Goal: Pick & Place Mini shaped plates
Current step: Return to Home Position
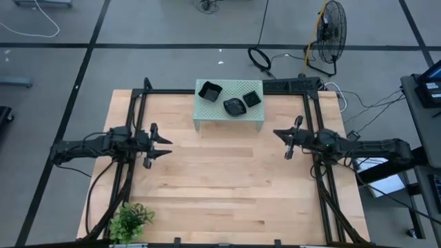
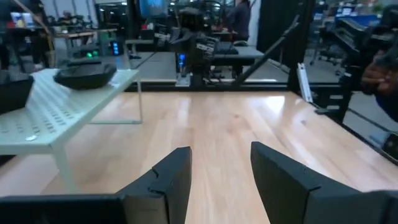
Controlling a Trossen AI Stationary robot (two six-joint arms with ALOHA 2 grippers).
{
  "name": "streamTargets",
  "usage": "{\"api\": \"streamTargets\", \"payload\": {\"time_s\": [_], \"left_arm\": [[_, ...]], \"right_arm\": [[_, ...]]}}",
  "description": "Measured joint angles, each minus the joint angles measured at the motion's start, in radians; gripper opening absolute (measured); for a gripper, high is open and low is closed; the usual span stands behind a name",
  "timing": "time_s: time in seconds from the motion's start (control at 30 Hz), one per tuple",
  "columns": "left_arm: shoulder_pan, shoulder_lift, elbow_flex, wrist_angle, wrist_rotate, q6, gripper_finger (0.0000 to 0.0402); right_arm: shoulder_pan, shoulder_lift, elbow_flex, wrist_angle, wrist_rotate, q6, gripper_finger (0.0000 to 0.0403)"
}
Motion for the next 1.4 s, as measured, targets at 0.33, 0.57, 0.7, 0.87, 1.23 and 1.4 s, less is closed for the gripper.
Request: {"api": "streamTargets", "payload": {"time_s": [0.33, 0.57, 0.7, 0.87, 1.23, 1.4], "left_arm": [[0.000, 0.044, -0.001, 0.001, -0.034, -0.008, 0.0170], [0.000, 0.044, -0.001, 0.002, -0.034, -0.008, 0.0170], [0.000, 0.044, -0.001, 0.002, -0.034, -0.008, 0.0170], [0.000, 0.044, -0.001, 0.002, -0.034, -0.007, 0.0170], [-0.001, 0.044, -0.001, 0.002, -0.034, -0.007, 0.0170], [-0.001, 0.044, -0.001, 0.002, -0.034, -0.007, 0.0170]], "right_arm": [[0.015, -0.001, -0.003, -0.015, 0.003, 0.054, 0.0004], [0.015, 0.002, -0.004, -0.019, 0.003, 0.075, 0.0003], [0.015, 0.002, -0.004, -0.019, 0.002, 0.073, 0.0003], [0.015, 0.002, -0.004, -0.019, 0.002, 0.072, 0.0002], [0.015, 0.002, -0.005, -0.019, 0.002, 0.072, 0.0002], [0.015, 0.002, -0.005, -0.019, 0.002, 0.072, 0.0004]]}}
